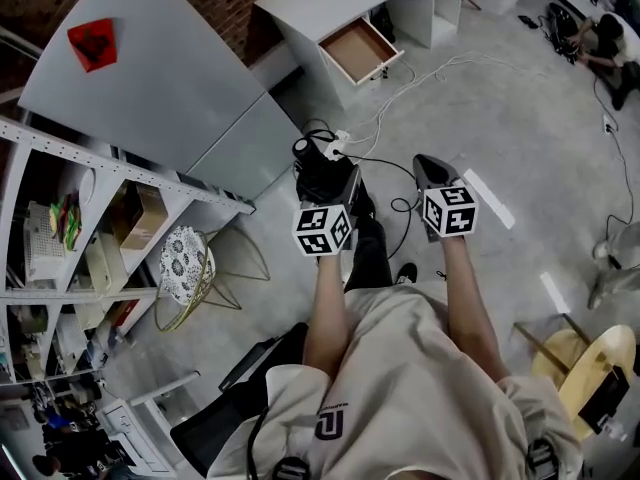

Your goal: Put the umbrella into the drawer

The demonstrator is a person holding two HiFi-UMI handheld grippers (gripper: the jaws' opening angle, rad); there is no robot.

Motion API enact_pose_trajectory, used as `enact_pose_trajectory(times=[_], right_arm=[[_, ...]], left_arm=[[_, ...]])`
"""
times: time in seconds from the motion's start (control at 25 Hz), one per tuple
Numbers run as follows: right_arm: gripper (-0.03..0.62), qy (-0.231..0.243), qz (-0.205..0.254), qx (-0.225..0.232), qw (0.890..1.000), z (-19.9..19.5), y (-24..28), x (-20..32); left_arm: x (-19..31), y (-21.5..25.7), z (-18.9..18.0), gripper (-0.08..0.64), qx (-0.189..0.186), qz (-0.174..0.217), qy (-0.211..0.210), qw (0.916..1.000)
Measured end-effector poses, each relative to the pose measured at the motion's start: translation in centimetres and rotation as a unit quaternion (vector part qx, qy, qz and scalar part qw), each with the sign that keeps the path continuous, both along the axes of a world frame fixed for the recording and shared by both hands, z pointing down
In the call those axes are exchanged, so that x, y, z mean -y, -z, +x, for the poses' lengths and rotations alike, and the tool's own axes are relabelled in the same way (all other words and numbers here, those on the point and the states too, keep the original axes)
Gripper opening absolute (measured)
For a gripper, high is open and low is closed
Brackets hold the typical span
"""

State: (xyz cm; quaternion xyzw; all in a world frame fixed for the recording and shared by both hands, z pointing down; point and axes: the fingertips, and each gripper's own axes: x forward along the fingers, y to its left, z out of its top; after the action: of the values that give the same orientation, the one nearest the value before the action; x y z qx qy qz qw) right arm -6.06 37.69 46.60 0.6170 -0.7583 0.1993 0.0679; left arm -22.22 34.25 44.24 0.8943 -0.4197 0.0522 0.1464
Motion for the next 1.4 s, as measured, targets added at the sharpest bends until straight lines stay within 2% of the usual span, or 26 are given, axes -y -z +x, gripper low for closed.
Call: enact_pose_trajectory(times=[0.12,0.24,0.56,0.84,1.0,1.16,1.32,1.4], right_arm=[[0.069,0.014,-0.011,0.013,1.0,-0.7,-0.2,1.9],[0.069,0.032,-0.025,0.03,0.999,-1.3,-0.4,3.4],[0.069,0.042,-0.04,0.018,0.998,-0.9,-1.7,9.1],[0.069,0.044,-0.067,0.004,0.997,0.5,-3.0,15.7],[0.069,0.033,-0.076,0.004,0.997,1.7,-2.9,19.7],[0.069,0.02,-0.084,-0.002,0.996,2.2,-2.9,23.1],[0.069,0.012,-0.099,-0.017,0.995,2.9,-3.0,25.7],[0.069,0.007,-0.105,-0.026,0.994,3.2,-3.2,26.9]], left_arm=[[1.7,0.0,-0.3,0.265,-0.013,-0.004,0.0,0.9999],[3.5,-0.1,-0.1,0.265,0.0,-0.005,-0.004,1.0],[10.3,-0.8,1.0,0.266,-0.006,-0.016,-0.002,0.9999],[18.2,-2.3,1.4,0.267,-0.023,-0.046,0.012,0.9986],[22.7,-1.6,2.0,0.267,-0.043,-0.046,0.006,0.998],[26.7,-1.9,2.4,0.267,-0.036,-0.05,-0.007,0.9981],[30.2,-2.4,3.1,0.267,-0.05,-0.06,-0.017,0.9968],[31.6,-3.0,3.4,0.267,-0.041,-0.061,-0.027,0.9969]])
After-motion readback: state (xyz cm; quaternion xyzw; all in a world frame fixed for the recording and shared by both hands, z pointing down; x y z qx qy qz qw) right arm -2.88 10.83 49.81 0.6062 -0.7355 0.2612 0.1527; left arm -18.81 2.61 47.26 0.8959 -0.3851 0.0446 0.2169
